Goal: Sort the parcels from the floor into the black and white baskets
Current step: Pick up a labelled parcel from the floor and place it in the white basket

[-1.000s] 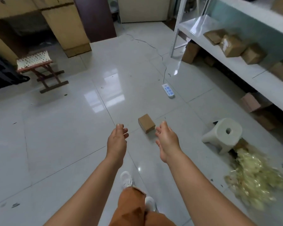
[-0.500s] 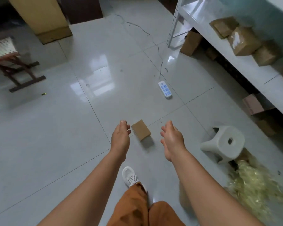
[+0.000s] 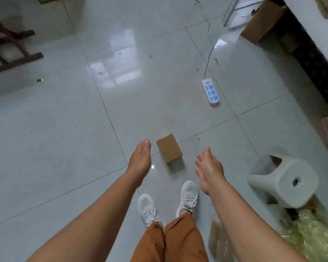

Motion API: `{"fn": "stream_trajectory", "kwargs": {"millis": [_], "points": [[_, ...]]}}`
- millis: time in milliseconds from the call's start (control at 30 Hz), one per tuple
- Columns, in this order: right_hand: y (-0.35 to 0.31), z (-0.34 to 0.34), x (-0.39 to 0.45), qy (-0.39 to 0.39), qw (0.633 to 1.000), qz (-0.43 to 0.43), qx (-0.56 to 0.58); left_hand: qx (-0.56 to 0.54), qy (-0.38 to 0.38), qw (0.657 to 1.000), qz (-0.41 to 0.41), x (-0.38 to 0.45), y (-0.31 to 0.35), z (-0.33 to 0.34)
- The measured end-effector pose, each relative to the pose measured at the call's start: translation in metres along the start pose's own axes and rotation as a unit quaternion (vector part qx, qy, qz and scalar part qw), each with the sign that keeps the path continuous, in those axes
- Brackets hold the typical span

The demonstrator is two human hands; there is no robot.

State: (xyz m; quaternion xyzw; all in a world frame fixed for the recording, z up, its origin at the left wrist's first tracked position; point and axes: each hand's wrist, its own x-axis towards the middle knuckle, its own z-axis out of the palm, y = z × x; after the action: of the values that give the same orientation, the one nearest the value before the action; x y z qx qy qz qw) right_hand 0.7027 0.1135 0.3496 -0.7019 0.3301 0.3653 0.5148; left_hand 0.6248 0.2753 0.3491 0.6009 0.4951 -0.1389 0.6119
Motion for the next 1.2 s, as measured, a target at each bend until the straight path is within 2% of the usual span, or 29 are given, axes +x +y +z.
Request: {"fn": "stream_trajectory", "kwargs": {"millis": [500,633,733,867,967,1067,1200], "points": [[0.079,0.031,0.245,-0.019,0.991,0.073,-0.113,0.053,-0.018,0.998,-0.025,0.207,-0.102,0.081],[0.098,0.042,0.289,-0.021,0.987,0.094,-0.125,0.088,-0.042,0.995,-0.027,0.254,-0.129,0.099],[0.113,0.051,0.318,-0.016,0.987,0.114,-0.117,0.103,-0.032,0.994,-0.027,0.284,-0.146,0.108],[0.127,0.063,0.344,-0.018,0.984,0.131,-0.116,0.13,-0.022,0.991,0.004,0.319,-0.156,0.114],[0.139,0.07,0.359,-0.04,0.987,0.139,-0.062,0.128,-0.038,0.991,-0.011,0.333,-0.161,0.117],[0.141,0.071,0.36,-0.044,0.989,0.142,-0.012,0.106,-0.026,0.994,-0.016,0.328,-0.163,0.121],[0.123,0.055,0.33,-0.021,0.994,0.103,0.004,0.082,0.003,0.996,-0.023,0.297,-0.15,0.117]]}}
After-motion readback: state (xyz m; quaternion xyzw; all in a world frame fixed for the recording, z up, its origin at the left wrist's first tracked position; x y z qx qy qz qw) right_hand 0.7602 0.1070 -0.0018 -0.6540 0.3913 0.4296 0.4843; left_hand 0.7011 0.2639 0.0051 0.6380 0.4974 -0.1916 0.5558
